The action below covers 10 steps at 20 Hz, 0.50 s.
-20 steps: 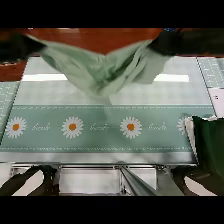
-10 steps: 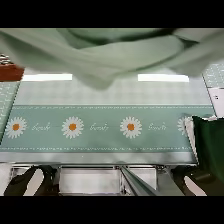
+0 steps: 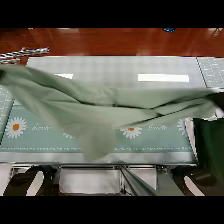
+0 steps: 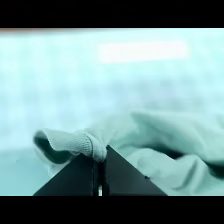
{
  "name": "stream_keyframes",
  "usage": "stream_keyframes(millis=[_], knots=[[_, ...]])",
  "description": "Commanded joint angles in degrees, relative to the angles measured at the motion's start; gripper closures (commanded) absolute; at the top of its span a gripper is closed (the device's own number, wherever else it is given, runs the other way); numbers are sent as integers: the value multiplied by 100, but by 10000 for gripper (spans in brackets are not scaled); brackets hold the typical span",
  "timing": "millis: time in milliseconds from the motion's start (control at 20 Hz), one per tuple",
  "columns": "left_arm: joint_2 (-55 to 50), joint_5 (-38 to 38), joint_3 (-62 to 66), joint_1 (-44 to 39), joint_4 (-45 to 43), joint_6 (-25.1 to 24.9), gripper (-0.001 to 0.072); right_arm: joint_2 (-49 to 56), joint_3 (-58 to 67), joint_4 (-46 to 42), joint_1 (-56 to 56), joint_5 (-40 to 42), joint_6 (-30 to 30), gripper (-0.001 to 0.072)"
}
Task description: Fold the shirts.
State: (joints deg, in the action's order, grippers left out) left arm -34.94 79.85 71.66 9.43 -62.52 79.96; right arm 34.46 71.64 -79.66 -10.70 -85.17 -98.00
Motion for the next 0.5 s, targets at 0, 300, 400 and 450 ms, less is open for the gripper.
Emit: stream_keyframes(millis=[0, 300, 400, 450], knots=[[-275, -367, -1974, -125, -57, 68, 689, 284, -1941, 485, 0, 1268, -90, 688], [-2409, -2538, -2618, -127, 448, 52, 689, 2774, -2070, 1189, 334, 3047, 584, 688], [-3294, -2741, -2387, -125, 1106, -308, 689, 3650, -1676, 1530, 544, 3270, 780, 687], [-3674, -2734, -2177, -122, 1274, -382, 687, 4057, -1379, 1665, 656, 3274, 785, 686]])
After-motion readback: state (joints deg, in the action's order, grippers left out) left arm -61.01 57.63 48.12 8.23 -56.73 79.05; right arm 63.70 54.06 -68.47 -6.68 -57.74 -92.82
